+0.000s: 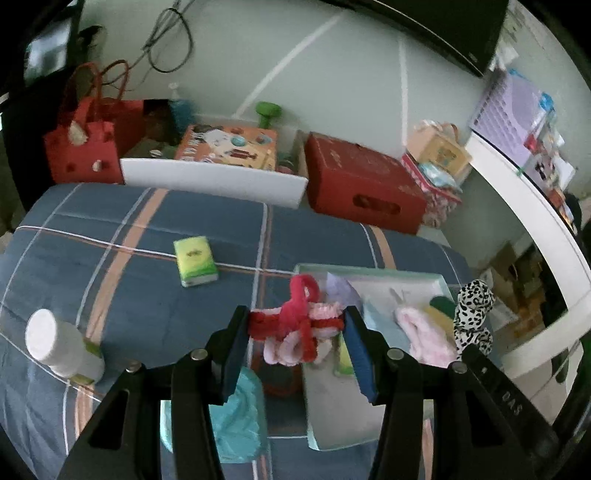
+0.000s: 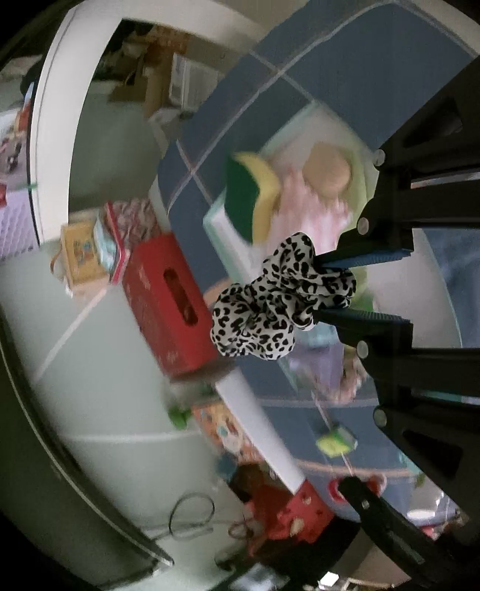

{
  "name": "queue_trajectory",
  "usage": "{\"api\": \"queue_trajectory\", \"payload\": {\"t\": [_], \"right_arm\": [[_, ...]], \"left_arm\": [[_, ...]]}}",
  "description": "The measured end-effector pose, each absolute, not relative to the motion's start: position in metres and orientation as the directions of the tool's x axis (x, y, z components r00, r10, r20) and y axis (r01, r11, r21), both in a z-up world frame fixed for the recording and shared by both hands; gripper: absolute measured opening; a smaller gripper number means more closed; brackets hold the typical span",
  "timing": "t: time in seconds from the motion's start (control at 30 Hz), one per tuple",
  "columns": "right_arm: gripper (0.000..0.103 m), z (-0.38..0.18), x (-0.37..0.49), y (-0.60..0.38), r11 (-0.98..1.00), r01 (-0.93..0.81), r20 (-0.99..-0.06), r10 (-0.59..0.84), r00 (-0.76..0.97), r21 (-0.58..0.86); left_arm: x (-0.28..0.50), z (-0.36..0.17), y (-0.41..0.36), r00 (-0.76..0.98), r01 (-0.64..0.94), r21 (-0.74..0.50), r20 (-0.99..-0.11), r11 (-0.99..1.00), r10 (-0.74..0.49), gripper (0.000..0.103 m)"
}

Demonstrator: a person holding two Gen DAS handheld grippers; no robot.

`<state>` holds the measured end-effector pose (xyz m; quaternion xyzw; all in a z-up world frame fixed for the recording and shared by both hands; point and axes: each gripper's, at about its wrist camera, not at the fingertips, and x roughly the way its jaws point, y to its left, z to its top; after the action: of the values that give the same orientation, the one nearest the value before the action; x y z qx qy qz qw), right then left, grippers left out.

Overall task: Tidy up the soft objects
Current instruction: 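Carry the scrunchie and red flower over the tray with both tools, then open both tools to drop the scrunchie and flower into the tray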

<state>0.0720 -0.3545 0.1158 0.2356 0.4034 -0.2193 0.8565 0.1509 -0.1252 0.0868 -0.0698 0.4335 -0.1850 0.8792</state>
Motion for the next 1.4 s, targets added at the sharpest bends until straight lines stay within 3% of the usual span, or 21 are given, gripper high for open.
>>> {"api": "queue_trajectory", "payload": {"t": [0.27,0.5,0.77,0.83,0.9,0.97,1.4], "right_arm": [[0.026,0.116,0.058,-0.378,0.765,0.625,-0.814,-0.259,0.520,0.155],[0.026,0.076,0.070,-0.384,0.773,0.622,-0.892,-0.186,0.413,0.126],[0.026,0.078,0.070,-0.383,0.778,0.617,-0.892,-0.188,0.412,0.121],[0.026,0.079,0.071,-0.383,0.779,0.615,-0.890,-0.188,0.416,0.123],[0.026,0.084,0.069,-0.382,0.779,0.615,-0.885,-0.196,0.422,0.121],[0.026,0.090,0.067,-0.381,0.779,0.615,-0.877,-0.205,0.434,0.122],[0.026,0.098,0.068,-0.379,0.788,0.603,-0.871,-0.205,0.446,0.123]], "left_arm": [[0.140,0.075,-0.158,0.506,0.344,-0.257,-0.760,0.903,-0.409,0.052],[0.132,0.045,-0.195,0.408,0.427,-0.234,-0.812,0.873,-0.417,0.052],[0.127,0.017,-0.218,0.318,0.470,-0.226,-0.859,0.854,-0.402,0.052],[0.126,0.017,-0.219,0.303,0.472,-0.239,-0.860,0.848,-0.411,0.054],[0.125,0.019,-0.219,0.303,0.471,-0.243,-0.858,0.848,-0.415,0.066],[0.125,0.022,-0.217,0.313,0.464,-0.242,-0.855,0.852,-0.413,0.072],[0.143,0.056,-0.164,0.413,0.341,-0.281,-0.813,0.897,-0.411,0.072]]}}
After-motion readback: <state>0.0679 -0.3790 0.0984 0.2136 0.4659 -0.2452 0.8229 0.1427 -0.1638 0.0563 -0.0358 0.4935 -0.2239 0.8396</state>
